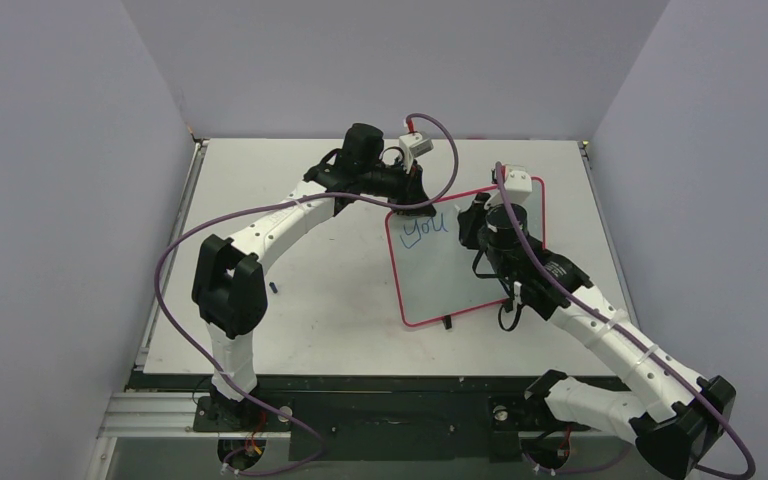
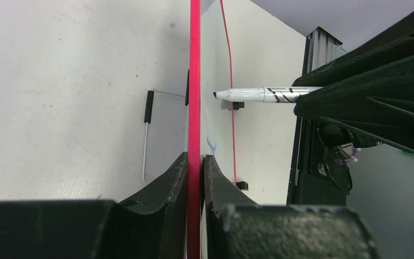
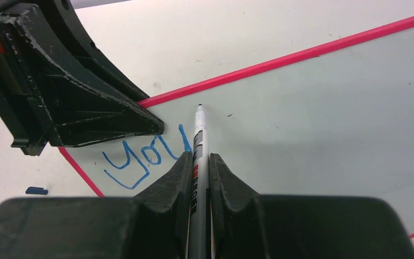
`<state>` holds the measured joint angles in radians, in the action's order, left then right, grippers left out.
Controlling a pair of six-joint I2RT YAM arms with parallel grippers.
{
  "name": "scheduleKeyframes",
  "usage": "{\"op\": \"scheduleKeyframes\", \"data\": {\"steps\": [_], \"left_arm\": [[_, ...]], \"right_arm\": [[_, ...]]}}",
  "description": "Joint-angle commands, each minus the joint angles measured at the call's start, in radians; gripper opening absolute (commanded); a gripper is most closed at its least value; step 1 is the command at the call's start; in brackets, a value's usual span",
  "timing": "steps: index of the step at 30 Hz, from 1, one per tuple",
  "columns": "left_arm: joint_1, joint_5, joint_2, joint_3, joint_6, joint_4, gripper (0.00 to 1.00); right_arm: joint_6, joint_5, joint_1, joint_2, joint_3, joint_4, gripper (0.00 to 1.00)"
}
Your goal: Write a sentence on the whiteboard
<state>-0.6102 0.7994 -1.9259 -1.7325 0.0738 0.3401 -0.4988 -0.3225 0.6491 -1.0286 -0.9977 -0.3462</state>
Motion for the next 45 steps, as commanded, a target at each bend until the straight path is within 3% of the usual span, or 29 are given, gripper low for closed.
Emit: {"op": "scheduleKeyframes", "data": {"steps": [1,24,32,45], "left_arm": [[-0.031,0.026,0.028,-0.016,-0.062,0.064,0.0],[-0.032,0.026,0.033,-0.016,-0.064,0.065,0.0],[-0.032,0.028,0.029,-0.019,-0.063,0.065,0.0],[-0.032,0.026,0.034,-0.021,-0.064,0.068,0.0]], "right_arm": [[-0.003,0.013,-0.016,-0.02,-0.033,0.075,0.0],[-0.033,0.038,-0.03,-0.004,0.063,0.049,0.0],[-0.015,0.152,-0.03,0.06,0.067,0.095,0.0],[-0.002,0.01,-0.045,0.091,0.065,0.032,0.0]]}}
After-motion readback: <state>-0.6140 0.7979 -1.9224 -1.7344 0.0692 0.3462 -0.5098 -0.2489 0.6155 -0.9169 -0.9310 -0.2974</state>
